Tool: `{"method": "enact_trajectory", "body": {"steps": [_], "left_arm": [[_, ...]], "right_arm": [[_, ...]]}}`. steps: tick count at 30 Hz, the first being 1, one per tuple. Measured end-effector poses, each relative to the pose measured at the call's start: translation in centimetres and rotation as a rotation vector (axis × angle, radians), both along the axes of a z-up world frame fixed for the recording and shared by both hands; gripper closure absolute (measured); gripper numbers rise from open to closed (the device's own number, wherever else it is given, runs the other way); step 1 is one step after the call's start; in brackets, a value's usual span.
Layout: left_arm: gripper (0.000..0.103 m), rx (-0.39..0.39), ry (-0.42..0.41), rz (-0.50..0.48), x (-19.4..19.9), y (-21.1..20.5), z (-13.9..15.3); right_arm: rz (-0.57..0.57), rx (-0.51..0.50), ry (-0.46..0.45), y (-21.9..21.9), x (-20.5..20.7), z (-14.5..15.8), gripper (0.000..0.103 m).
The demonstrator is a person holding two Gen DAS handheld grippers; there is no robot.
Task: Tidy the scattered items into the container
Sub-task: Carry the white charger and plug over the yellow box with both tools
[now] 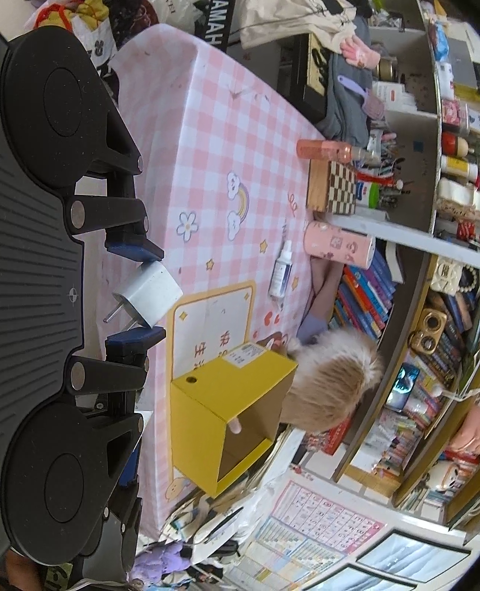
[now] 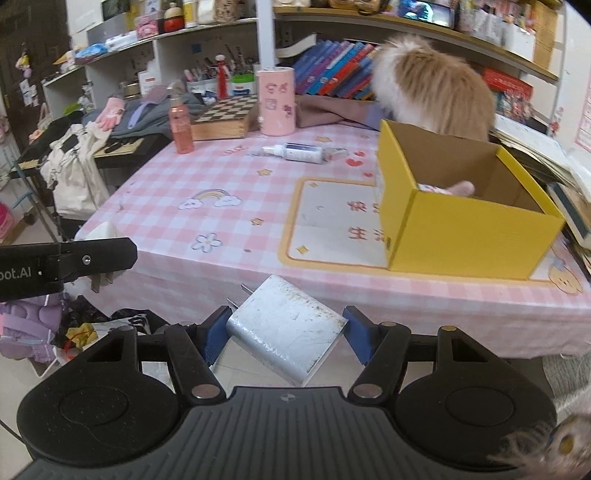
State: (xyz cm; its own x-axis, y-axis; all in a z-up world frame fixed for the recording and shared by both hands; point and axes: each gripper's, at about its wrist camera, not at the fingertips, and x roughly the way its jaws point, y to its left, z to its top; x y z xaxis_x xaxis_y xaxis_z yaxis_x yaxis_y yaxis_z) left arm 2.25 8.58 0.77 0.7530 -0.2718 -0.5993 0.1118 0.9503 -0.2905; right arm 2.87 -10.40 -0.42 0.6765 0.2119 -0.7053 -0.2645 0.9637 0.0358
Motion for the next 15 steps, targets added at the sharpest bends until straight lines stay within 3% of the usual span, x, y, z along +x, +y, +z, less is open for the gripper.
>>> {"method": "enact_trajectory", "body": {"steps": [15], "left_arm": [[0.067, 0.006, 0.007, -0.158, 2.1, -5.7, -0.2]], "right_arm": [[-0.156, -0.004, 0.009, -5.9, -0.6, -0.2, 0.039]]}}
